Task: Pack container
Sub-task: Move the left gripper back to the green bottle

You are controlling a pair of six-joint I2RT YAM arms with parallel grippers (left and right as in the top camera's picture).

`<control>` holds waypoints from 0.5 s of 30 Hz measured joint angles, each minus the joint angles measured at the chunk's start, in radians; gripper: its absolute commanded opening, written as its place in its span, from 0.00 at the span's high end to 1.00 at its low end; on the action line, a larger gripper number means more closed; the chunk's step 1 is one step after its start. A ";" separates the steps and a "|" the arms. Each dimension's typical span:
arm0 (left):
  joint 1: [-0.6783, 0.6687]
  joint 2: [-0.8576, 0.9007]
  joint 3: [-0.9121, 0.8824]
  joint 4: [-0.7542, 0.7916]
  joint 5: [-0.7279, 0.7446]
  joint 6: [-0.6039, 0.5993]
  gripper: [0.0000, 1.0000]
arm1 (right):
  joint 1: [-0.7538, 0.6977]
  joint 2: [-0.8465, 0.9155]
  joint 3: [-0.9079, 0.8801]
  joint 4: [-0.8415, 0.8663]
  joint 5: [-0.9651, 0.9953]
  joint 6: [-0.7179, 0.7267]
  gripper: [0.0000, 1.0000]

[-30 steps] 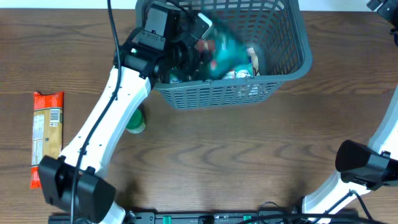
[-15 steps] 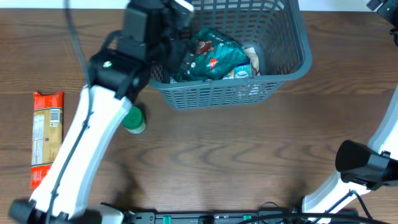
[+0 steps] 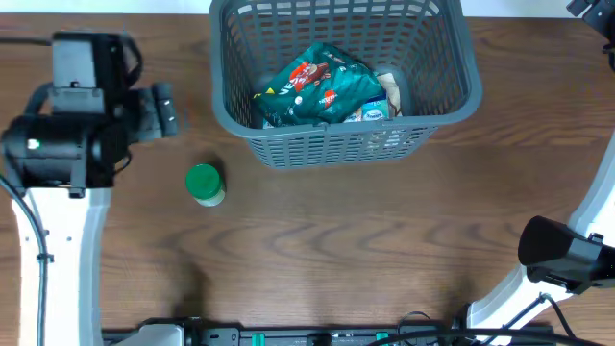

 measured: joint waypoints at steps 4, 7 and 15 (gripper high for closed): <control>0.015 0.000 -0.005 -0.061 -0.006 -0.038 0.01 | 0.000 0.000 0.000 0.000 0.000 0.000 0.01; 0.015 0.005 -0.023 -0.079 -0.006 -0.053 0.01 | 0.000 0.000 0.000 0.000 0.000 0.000 0.01; 0.014 0.039 -0.163 -0.047 0.066 -0.055 0.01 | 0.000 0.000 0.000 0.000 0.000 0.000 0.01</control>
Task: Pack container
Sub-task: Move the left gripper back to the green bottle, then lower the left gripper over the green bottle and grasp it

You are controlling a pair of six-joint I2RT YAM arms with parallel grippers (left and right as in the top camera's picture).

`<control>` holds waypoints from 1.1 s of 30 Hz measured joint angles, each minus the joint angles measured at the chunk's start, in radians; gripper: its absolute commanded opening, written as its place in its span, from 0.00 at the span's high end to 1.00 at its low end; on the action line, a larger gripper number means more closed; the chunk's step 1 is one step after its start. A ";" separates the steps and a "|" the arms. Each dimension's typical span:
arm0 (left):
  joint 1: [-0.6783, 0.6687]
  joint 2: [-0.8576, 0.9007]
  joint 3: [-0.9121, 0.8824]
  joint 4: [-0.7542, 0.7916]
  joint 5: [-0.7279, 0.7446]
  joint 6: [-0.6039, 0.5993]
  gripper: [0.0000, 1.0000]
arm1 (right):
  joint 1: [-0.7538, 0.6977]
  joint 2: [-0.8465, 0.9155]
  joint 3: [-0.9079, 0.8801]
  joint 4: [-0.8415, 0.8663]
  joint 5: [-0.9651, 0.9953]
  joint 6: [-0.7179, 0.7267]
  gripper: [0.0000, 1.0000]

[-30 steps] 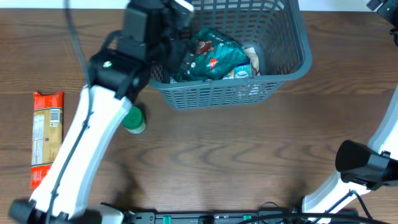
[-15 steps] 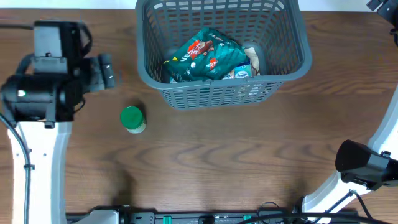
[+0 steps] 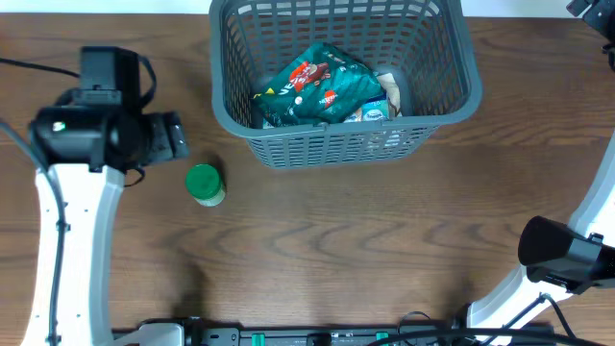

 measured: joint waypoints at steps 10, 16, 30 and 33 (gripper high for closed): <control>0.000 0.021 -0.322 0.225 0.172 0.071 0.01 | 0.000 0.000 0.000 0.000 0.000 0.000 0.01; 0.000 0.023 -0.426 0.299 0.243 0.131 0.01 | 0.000 0.000 0.000 0.000 0.000 0.000 0.01; 0.000 0.124 -0.458 0.378 0.277 0.190 0.01 | 0.000 0.000 0.000 0.000 0.000 0.000 0.01; 0.000 0.157 -0.458 0.405 0.280 0.195 0.02 | 0.000 0.000 0.000 0.000 0.000 0.000 0.01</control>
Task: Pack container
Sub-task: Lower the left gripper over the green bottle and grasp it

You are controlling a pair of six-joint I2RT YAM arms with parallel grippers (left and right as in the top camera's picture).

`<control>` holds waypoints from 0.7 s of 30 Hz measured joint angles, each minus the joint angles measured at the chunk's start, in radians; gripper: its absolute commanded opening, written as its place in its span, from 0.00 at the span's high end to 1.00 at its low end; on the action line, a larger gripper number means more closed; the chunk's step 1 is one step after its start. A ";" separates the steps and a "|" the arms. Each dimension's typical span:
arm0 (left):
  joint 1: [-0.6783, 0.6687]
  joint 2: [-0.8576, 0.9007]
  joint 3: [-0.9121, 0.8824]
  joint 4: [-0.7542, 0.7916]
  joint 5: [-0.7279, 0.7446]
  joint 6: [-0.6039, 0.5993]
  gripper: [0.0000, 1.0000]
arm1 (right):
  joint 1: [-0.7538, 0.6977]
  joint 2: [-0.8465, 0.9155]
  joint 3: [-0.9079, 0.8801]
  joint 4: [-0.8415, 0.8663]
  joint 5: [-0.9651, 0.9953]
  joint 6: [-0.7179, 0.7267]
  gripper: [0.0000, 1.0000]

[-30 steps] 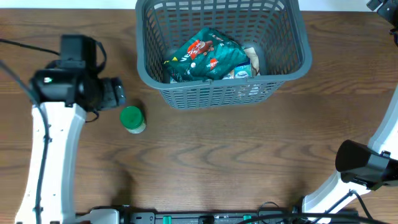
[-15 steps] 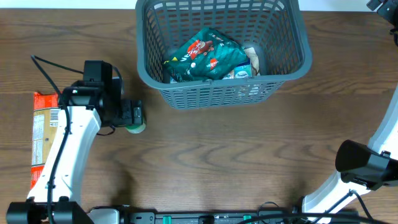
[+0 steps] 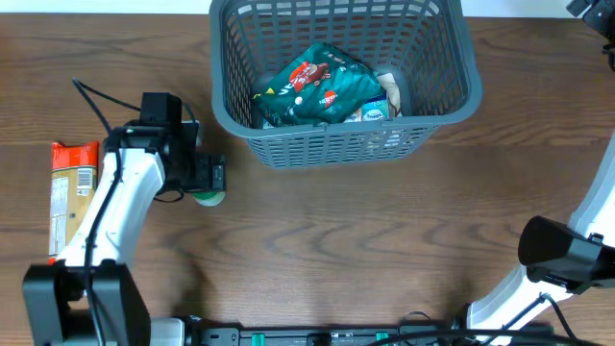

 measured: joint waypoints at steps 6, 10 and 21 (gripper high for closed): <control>0.000 0.039 0.000 0.047 0.006 0.011 0.01 | 0.000 0.000 0.000 0.000 0.000 0.000 0.01; 0.000 0.065 0.000 0.059 0.009 0.011 0.01 | 0.000 0.000 0.000 0.000 0.000 0.000 0.01; 0.000 0.142 0.000 0.067 0.009 0.011 0.01 | 0.000 0.000 0.000 0.000 0.000 0.000 0.01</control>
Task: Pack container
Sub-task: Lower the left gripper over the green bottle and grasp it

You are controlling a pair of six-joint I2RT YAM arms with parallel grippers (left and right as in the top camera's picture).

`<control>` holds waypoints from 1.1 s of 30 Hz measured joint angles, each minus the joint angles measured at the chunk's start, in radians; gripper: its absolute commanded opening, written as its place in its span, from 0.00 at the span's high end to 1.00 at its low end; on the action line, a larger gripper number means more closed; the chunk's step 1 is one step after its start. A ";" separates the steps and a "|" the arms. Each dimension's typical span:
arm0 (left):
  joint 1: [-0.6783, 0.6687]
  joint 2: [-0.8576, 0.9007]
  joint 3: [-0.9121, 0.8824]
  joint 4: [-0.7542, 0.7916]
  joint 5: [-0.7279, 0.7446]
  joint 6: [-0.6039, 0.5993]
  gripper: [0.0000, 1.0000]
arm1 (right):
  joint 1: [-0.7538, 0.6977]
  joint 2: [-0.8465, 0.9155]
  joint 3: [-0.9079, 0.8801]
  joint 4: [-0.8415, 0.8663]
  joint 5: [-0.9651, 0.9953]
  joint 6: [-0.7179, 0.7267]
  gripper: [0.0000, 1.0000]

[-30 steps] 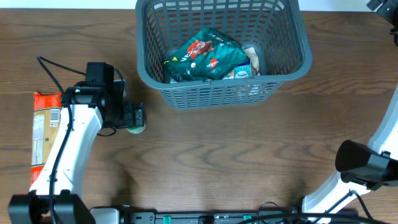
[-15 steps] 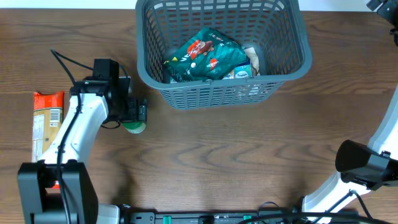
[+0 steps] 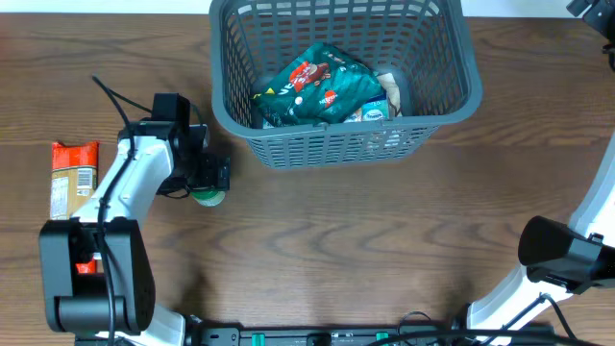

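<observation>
A grey slatted basket [image 3: 461, 67] stands at the back middle of the table, holding a green snack bag [image 3: 322, 85] and other packets. My left gripper [image 3: 213, 178] hangs low directly over the green-lidded jar [image 3: 206, 197], covering most of it; whether its fingers are closed on the jar cannot be told. A red and tan snack package [image 3: 73, 178] lies flat at the left edge. Only the base of the right arm [image 3: 562, 255] shows at the lower right; its gripper is out of view.
The table is brown wood [image 3: 384, 240]. A black cable [image 3: 120, 91] loops off the left arm. A strip of equipment [image 3: 317, 336] runs along the front edge.
My left gripper has shifted slightly right and forward over the jar, hiding a little more of its green lid. The arm's elbow has swung inward. Nothing else has moved.
At first my left arm was high at the far left, the green-lidded jar standing free beside it. Then the gripper stood nearer the jar. Later it was down over the jar, uncovering the red package at the left edge. Now it sits lower over the jar.
</observation>
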 measured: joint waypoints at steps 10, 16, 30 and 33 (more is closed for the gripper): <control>0.000 0.003 0.000 0.021 0.000 0.000 0.01 | 0.000 0.000 0.000 0.000 0.000 0.000 0.01; 0.000 0.003 0.000 0.021 0.000 0.000 0.02 | 0.000 0.000 0.000 0.000 0.000 0.000 0.01; 0.000 0.008 -0.042 0.044 0.000 0.000 0.01 | 0.000 0.000 0.000 0.000 0.000 0.000 0.01; 0.000 0.010 -0.043 0.050 0.000 0.000 0.01 | 0.000 0.000 0.000 0.000 0.000 0.000 0.01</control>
